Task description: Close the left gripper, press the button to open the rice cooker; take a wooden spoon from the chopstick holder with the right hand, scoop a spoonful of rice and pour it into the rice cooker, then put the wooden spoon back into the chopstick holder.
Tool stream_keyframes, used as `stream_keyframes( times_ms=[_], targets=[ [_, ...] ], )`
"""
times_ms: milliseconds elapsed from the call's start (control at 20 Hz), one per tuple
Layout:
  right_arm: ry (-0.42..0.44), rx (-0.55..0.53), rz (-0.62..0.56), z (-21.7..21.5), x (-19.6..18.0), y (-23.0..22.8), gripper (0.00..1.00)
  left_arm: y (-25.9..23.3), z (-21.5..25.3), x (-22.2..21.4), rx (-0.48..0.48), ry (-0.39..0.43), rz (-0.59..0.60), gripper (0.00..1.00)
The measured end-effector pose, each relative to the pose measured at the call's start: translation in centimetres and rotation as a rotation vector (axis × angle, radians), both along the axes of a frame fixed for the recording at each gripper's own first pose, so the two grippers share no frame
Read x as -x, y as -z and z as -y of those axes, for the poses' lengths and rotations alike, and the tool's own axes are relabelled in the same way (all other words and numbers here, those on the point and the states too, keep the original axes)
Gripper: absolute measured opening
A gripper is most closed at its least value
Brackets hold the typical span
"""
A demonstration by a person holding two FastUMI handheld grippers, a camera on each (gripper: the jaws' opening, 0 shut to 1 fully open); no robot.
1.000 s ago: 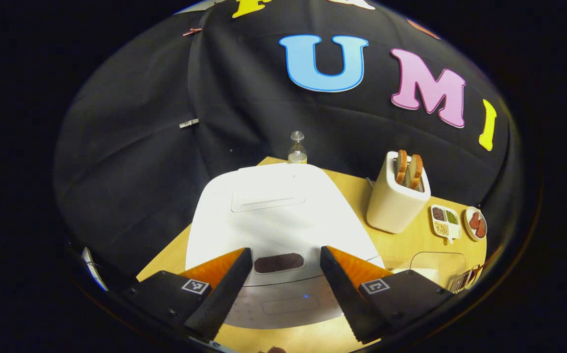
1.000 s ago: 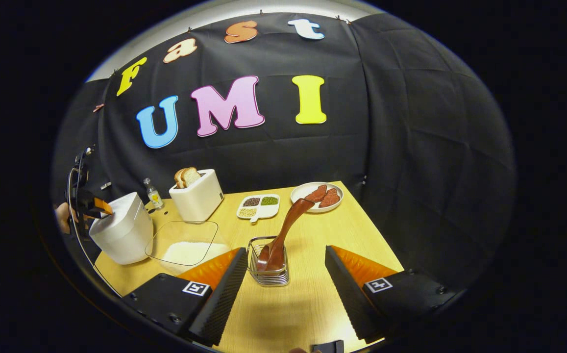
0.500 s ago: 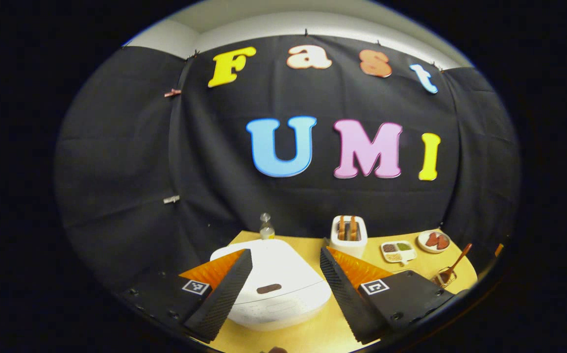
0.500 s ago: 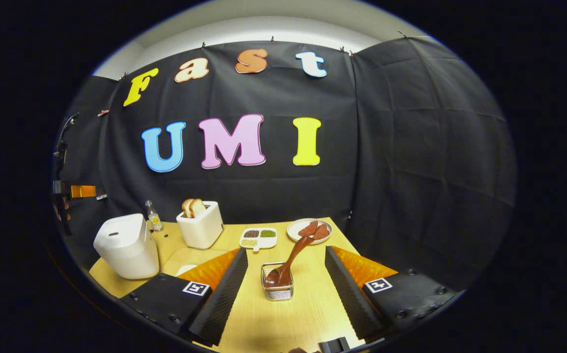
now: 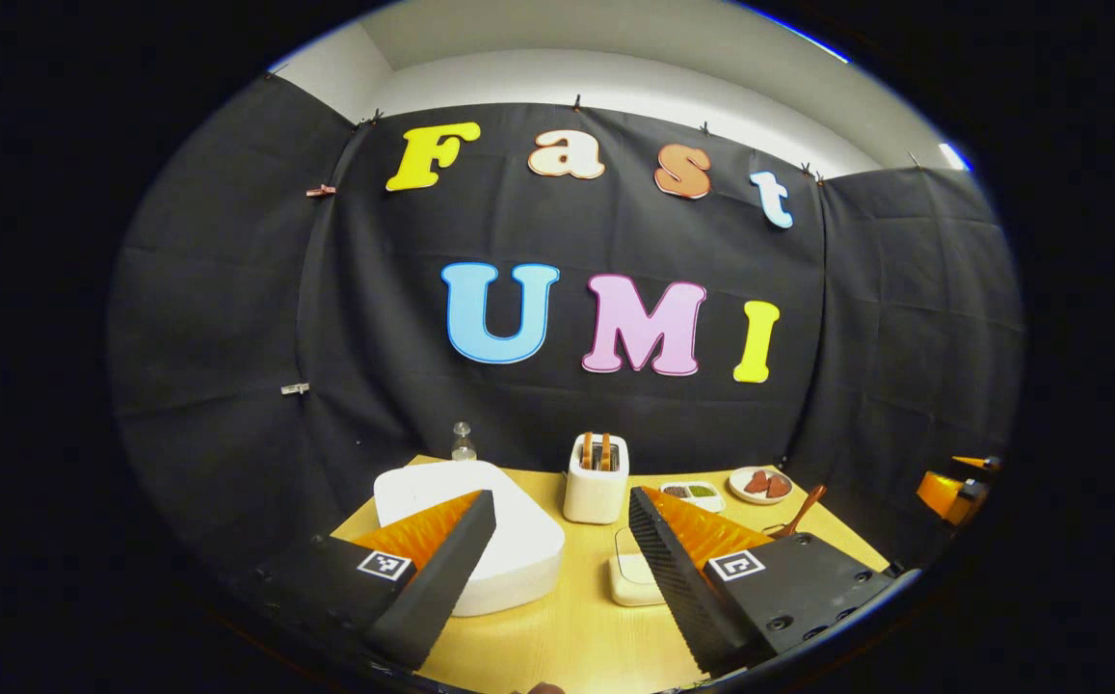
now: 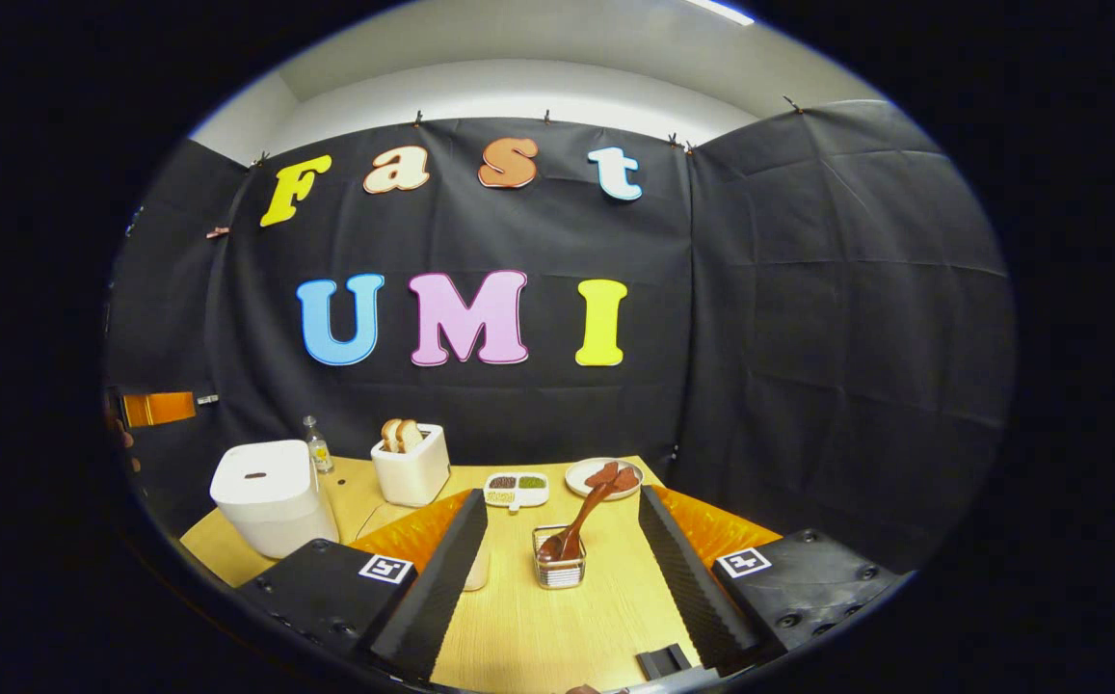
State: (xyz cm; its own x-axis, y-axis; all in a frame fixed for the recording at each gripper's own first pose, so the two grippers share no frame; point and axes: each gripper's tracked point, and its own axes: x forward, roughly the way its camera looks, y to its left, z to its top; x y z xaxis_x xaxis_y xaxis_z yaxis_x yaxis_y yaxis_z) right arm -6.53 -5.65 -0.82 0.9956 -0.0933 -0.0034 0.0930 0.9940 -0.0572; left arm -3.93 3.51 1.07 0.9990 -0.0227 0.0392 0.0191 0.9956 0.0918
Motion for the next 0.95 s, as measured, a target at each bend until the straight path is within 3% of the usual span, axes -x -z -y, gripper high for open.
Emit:
stream_keyframes(
  times_ms=[150, 400, 950],
  targets=[
    [0.004, 0.038, -0.018, -0.5, 1.1, 0.9, 0.98, 1.6, -0.9, 0.6, -0.009, -0.01, -0.023, 0.96],
    [-0.003, -0.005, -0.008, -1.5, 0.4, 0.2, 0.99, 2.2, -1.2, 0.9, 0.017, 0.0, -0.031, 0.96],
    [-0.019, -0.032, -0.022, -2.2, -1.4, 0.7, 0.99, 2.7, 0.2, 0.2, -0.043, 0.042, 0.006, 0.95]
  ],
)
